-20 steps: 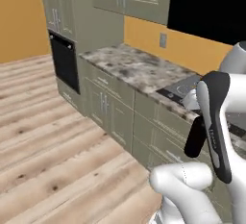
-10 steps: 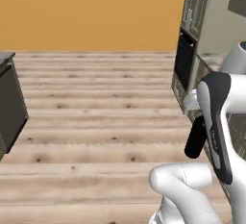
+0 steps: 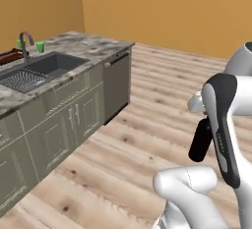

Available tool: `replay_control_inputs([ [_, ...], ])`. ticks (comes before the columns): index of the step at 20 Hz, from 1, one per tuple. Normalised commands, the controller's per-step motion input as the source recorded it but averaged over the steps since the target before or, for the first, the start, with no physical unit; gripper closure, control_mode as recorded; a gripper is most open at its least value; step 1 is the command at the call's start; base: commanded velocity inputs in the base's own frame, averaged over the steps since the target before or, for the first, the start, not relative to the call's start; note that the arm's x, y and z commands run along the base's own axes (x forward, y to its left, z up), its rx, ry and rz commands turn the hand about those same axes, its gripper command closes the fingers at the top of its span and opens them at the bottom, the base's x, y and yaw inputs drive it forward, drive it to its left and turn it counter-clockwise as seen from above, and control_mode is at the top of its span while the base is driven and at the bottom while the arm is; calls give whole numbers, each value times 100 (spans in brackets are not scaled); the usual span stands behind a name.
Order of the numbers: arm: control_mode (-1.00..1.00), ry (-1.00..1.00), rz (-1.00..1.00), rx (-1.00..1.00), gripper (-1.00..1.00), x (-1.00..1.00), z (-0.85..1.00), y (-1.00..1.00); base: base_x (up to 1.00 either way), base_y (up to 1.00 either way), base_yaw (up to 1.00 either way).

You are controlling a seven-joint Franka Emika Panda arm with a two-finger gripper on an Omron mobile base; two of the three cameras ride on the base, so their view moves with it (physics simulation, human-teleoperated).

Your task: Place the drinks on the dining counter in a tight cluster.

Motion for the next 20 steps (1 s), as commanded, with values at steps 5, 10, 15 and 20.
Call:
replay_control_inputs([
  [5, 100, 0, 0, 0, 100, 0, 0, 0, 13, 7, 30],
  [10, 100, 0, 0, 0, 100, 0, 0, 0, 7, 57, 2],
  [15, 100, 0, 0, 0, 100, 0, 0, 0, 43, 100, -1],
  [20, 100, 0, 0, 0, 100, 0, 0, 0, 33, 100, -4],
])
